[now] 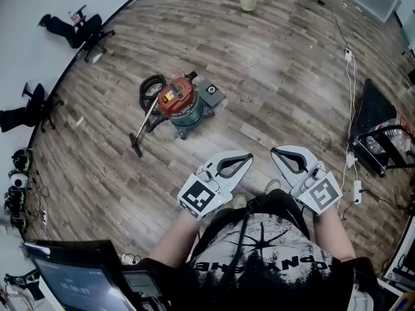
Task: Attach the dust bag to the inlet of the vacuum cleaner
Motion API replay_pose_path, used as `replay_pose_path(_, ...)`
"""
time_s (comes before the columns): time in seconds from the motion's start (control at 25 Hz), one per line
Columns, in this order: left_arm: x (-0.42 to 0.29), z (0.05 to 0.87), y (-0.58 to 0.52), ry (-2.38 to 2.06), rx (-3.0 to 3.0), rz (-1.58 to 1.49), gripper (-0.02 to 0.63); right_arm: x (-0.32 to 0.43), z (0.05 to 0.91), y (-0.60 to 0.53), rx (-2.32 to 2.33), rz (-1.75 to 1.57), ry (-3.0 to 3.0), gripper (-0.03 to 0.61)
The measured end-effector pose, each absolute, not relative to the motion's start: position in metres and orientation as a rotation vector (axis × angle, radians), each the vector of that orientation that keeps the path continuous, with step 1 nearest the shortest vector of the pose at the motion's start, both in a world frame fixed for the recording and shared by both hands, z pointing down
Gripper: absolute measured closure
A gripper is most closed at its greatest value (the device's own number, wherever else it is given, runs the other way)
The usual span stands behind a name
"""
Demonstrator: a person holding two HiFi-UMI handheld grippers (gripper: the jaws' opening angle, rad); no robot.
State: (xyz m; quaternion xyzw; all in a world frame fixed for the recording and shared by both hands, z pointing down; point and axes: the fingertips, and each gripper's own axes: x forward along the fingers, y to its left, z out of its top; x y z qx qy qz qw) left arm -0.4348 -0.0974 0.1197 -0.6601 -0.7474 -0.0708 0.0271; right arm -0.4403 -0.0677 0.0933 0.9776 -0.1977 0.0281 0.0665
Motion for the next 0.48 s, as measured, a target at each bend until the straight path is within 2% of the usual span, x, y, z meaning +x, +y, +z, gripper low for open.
replay_pose_path(0.48,-0.355,0.124,0.002,-2.161,-2.180,-0.283,0.615,-0.353,0.102,0.031,2.947,0.083,-0.800,0.571)
